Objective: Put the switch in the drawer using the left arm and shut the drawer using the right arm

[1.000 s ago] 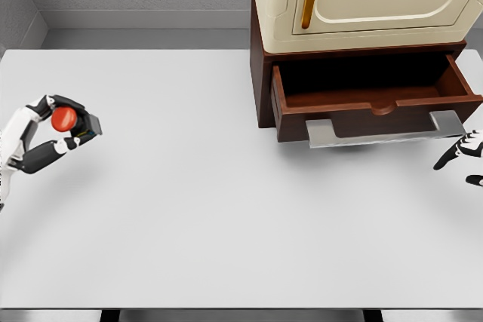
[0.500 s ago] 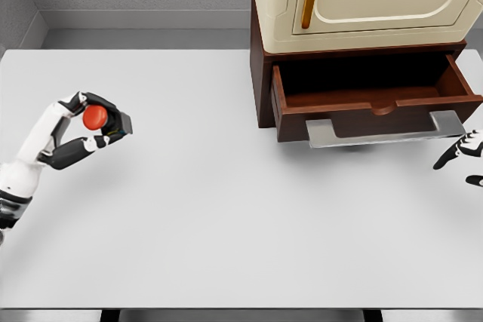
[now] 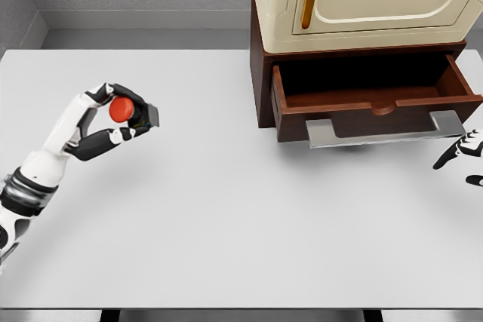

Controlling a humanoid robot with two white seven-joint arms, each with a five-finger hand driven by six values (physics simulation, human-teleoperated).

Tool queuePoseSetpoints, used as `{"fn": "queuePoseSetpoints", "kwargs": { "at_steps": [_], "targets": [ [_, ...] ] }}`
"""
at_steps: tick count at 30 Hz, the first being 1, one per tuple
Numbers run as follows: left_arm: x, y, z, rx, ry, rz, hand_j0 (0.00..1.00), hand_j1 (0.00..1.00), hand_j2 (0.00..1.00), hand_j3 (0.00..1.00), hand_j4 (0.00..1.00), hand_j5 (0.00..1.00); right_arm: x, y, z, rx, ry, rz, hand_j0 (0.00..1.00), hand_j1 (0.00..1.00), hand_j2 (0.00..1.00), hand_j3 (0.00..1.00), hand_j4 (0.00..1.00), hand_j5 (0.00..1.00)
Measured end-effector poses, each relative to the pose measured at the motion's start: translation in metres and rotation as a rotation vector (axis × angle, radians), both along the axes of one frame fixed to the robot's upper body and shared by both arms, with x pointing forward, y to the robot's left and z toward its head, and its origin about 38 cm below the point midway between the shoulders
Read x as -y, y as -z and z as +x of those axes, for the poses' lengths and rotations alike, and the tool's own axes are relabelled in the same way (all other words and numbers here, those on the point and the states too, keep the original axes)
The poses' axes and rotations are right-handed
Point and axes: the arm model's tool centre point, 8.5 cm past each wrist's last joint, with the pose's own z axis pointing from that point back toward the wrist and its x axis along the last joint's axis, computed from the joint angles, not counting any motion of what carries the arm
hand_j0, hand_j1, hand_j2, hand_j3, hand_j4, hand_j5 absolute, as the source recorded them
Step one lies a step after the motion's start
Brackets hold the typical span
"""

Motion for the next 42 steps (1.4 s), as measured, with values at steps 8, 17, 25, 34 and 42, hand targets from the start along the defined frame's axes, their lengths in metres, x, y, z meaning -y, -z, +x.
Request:
{"fn": "queuePoseSetpoints", "kwargs": {
  "at_steps": [8,17,25,34,42],
  "targets": [
    [0.022,-0.011,0.009,0.045,0.057,-0.01,0.44,0.44,0.44,0.44,0.44,0.44,0.0,0.001,0.0,-0.003,0.0,0.0,0.65,0.65,0.65,0.65,0.65,0.65],
    [0.044,-0.023,0.022,0.074,0.066,-0.027,0.44,0.44,0.44,0.44,0.44,0.44,0.0,0.001,0.0,-0.003,0.0,0.0,0.65,0.65,0.65,0.65,0.65,0.65],
    [0.067,-0.033,0.03,0.104,0.094,-0.047,0.44,0.44,0.44,0.44,0.44,0.44,0.0,0.001,0.0,-0.003,0.0,0.0,0.65,0.65,0.65,0.65,0.65,0.65],
    [0.089,-0.045,0.037,0.137,0.127,-0.055,0.44,0.44,0.44,0.44,0.44,0.44,0.0,0.001,0.0,-0.003,0.0,0.0,0.65,0.65,0.65,0.65,0.65,0.65],
    [0.11,-0.054,0.04,0.177,0.145,-0.054,0.44,0.44,0.44,0.44,0.44,0.44,0.0,0.002,0.0,-0.006,-0.001,0.0,0.65,0.65,0.65,0.65,0.65,0.65]
  ]
}}
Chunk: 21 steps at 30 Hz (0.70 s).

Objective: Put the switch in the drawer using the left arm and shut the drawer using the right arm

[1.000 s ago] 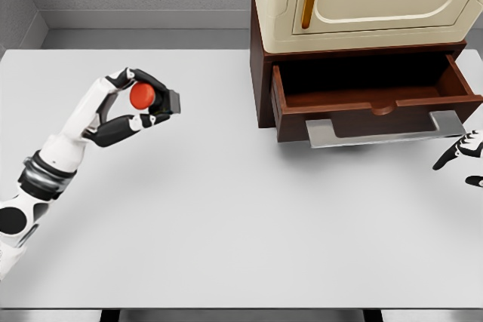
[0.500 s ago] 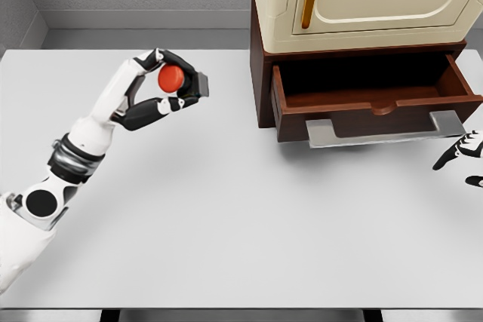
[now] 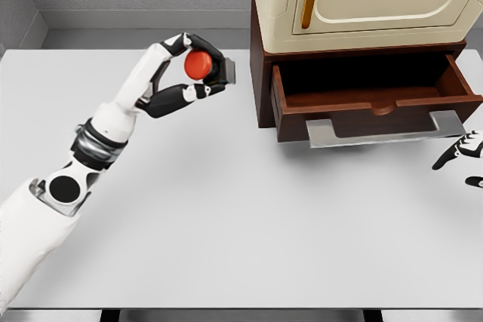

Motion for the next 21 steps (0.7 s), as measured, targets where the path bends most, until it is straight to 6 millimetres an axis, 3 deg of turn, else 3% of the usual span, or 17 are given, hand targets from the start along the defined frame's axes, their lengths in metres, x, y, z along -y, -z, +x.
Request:
{"fn": "queuePoseSetpoints", "kwargs": {
  "at_steps": [21],
  "targets": [
    [0.054,-0.021,0.009,0.145,-0.005,0.096,0.43,0.43,0.43,0.43,0.43,0.43,-0.001,0.003,-0.001,-0.008,-0.001,0.003,0.65,0.65,0.65,0.65,0.65,0.65]
  ]
}}
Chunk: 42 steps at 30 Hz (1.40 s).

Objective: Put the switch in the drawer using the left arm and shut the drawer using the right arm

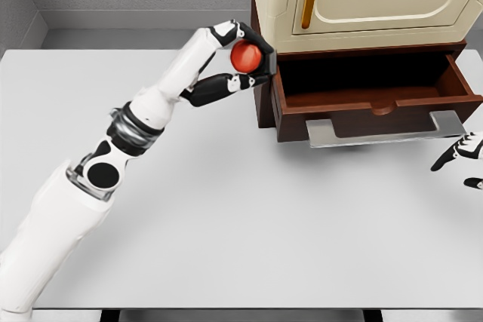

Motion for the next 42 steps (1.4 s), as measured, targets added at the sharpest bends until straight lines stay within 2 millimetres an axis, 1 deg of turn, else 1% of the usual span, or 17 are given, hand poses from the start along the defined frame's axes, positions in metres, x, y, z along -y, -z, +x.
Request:
{"fn": "queuePoseSetpoints", "kwargs": {
  "at_steps": [2,5,7,9,16,19,22,26,29,39,41,42],
  "targets": [
    [0.005,0.0,0.0,0.017,-0.004,0.015,0.43,0.43,0.43,0.43,0.43,0.43,0.0,0.0,0.0,0.001,0.0,0.001,0.65,0.65,0.65,0.65,0.65,0.65],
    [0.014,-0.007,0.004,0.053,-0.011,0.034,0.43,0.43,0.43,0.43,0.43,0.43,0.0,0.0,0.0,0.001,0.0,0.002,0.65,0.65,0.65,0.65,0.65,0.65],
    [0.018,-0.006,0.007,0.062,-0.019,0.046,0.43,0.43,0.43,0.43,0.43,0.43,0.0,0.0,0.0,0.0,0.001,0.003,0.65,0.65,0.65,0.65,0.65,0.65],
    [0.023,-0.012,0.011,0.084,-0.022,0.056,0.43,0.43,0.43,0.43,0.43,0.43,0.0,0.0,0.0,0.001,0.0,0.003,0.65,0.65,0.65,0.65,0.65,0.65],
    [0.04,-0.011,0.018,0.098,-0.027,0.095,0.43,0.43,0.43,0.43,0.43,0.43,0.0,-0.001,0.0,0.003,0.0,0.006,0.66,0.66,0.66,0.66,0.66,0.66],
    [0.05,-0.016,0.023,0.114,-0.027,0.104,0.43,0.43,0.43,0.43,0.43,0.43,0.0,-0.001,0.0,0.001,0.0,0.008,0.67,0.67,0.67,0.67,0.67,0.67],
    [0.056,-0.015,0.025,0.112,-0.023,0.108,0.43,0.43,0.43,0.43,0.43,0.43,0.0,0.003,-0.002,-0.015,0.0,0.005,0.67,0.67,0.67,0.67,0.67,0.67],
    [0.066,-0.02,0.029,0.123,-0.012,0.117,0.43,0.43,0.43,0.43,0.43,0.43,0.0,0.003,-0.002,-0.018,-0.001,0.003,0.66,0.66,0.66,0.66,0.66,0.66],
    [0.075,-0.016,0.029,0.116,-0.005,0.126,0.43,0.43,0.43,0.43,0.43,0.43,0.0,0.003,-0.002,-0.018,-0.001,0.003,0.66,0.66,0.66,0.66,0.66,0.66],
    [0.086,-0.014,0.035,0.117,-0.009,0.145,0.44,0.44,0.44,0.44,0.44,0.44,-0.001,0.005,-0.002,-0.024,-0.004,0.004,0.67,0.67,0.67,0.67,0.67,0.67],
    [0.088,-0.013,0.036,0.117,-0.01,0.149,0.48,0.48,0.48,0.48,0.48,0.48,-0.001,0.005,-0.002,-0.024,-0.004,0.004,0.67,0.67,0.67,0.67,0.67,0.67],
    [0.088,-0.013,0.036,0.117,-0.01,0.15,0.56,0.56,0.56,0.56,0.56,0.56,-0.001,0.005,-0.002,-0.024,-0.004,0.004,0.67,0.67,0.67,0.67,0.67,0.67]
  ]
}}
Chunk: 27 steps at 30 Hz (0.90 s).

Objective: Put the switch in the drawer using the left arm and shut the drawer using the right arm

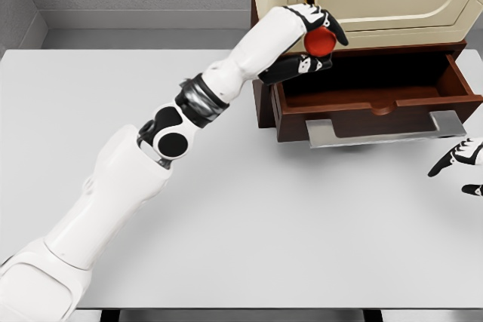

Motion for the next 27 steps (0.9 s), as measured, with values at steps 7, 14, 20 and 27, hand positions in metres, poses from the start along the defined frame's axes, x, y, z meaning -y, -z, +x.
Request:
{"fn": "queuePoseSetpoints", "kwargs": {
  "at_steps": [7,14,20,27],
  "targets": [
    [0.002,0.0,0.0,0.01,-0.004,0.012,0.75,0.75,0.75,0.75,0.75,0.75,0.0,0.0,0.0,0.0,0.0,0.0,0.67,0.67,0.67,0.67,0.67,0.67],
    [0.005,-0.001,-0.001,0.017,0.002,0.011,0.75,0.75,0.75,0.75,0.75,0.75,0.0,0.0,0.0,0.001,0.0,0.0,0.67,0.67,0.67,0.67,0.67,0.67],
    [0.006,-0.003,-0.005,0.034,0.02,0.005,0.76,0.76,0.76,0.76,0.76,0.76,0.0,-0.001,0.001,0.004,0.0,0.0,0.67,0.67,0.67,0.67,0.67,0.67],
    [-0.043,-0.018,-0.037,0.193,0.086,0.027,1.0,1.0,1.0,1.0,1.0,1.0,0.0,-0.011,0.005,0.03,-0.005,-0.008,0.66,0.66,0.66,0.66,0.66,0.66]
  ]
}}
